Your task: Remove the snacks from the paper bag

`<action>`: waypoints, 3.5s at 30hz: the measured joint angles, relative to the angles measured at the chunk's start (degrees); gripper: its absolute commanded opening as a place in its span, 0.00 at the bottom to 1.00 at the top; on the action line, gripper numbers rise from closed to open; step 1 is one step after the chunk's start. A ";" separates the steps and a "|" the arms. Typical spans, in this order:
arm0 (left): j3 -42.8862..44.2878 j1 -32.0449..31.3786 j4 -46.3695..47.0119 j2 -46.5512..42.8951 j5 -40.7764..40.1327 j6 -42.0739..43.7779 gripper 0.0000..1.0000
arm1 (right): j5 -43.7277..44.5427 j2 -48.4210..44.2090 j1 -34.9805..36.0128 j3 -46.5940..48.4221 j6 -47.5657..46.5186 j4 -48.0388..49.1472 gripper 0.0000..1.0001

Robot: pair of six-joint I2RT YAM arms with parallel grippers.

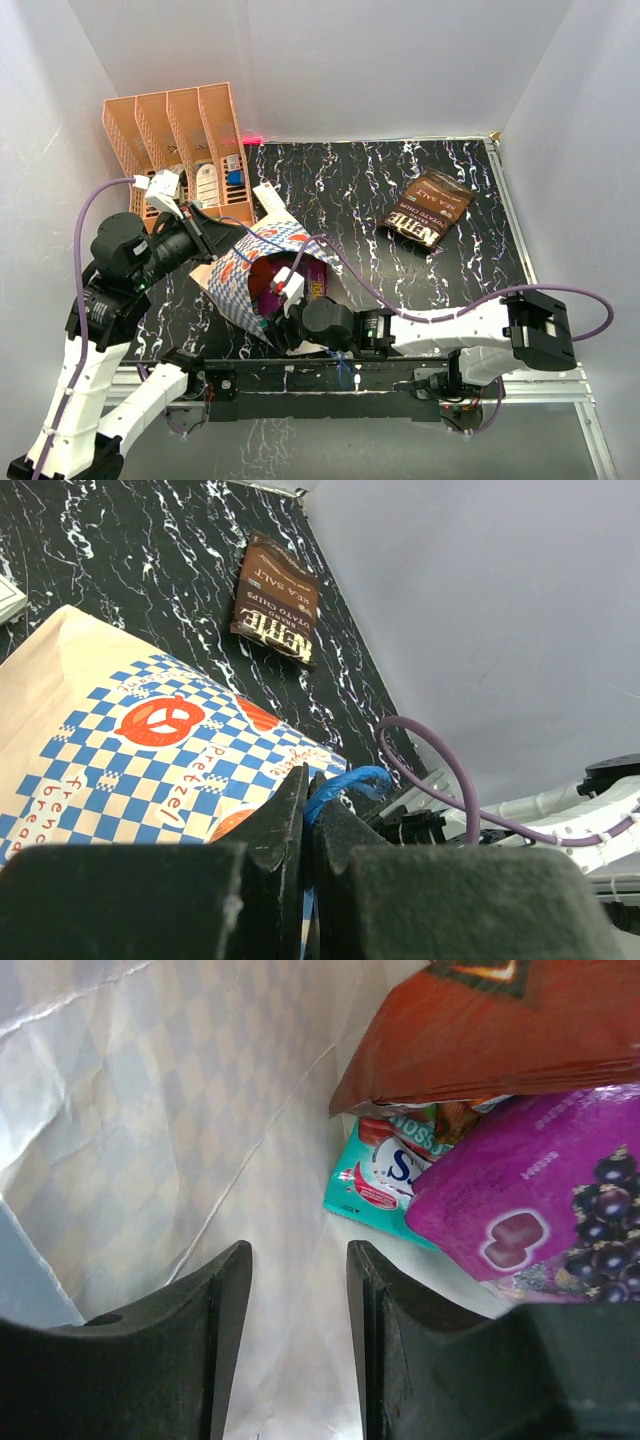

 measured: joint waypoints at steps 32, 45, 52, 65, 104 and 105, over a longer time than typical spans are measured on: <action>-0.02 0.00 0.79 -0.74 -2.67 -5.64 0.00 | 25.86 7.41 -3.41 1.92 26.36 15.19 0.70; 0.55 0.02 -0.22 -0.61 -8.72 -5.88 0.00 | 26.38 15.61 -5.97 9.40 27.80 17.42 0.18; 0.96 0.00 -2.84 -2.97 -16.44 -5.92 0.00 | 23.76 14.16 -6.56 10.47 26.91 16.33 0.10; 2.51 0.00 -4.96 -3.91 -24.74 -6.93 0.00 | 16.59 5.03 -8.92 12.22 26.10 15.10 0.07; 0.90 -0.02 -4.66 -5.64 -32.83 -4.96 0.00 | 0.63 -33.94 -8.92 14.64 17.51 -12.83 0.07; 0.68 -0.02 -4.57 -5.66 -33.03 -4.83 0.00 | 0.46 -34.97 -8.92 14.64 16.90 -13.70 0.07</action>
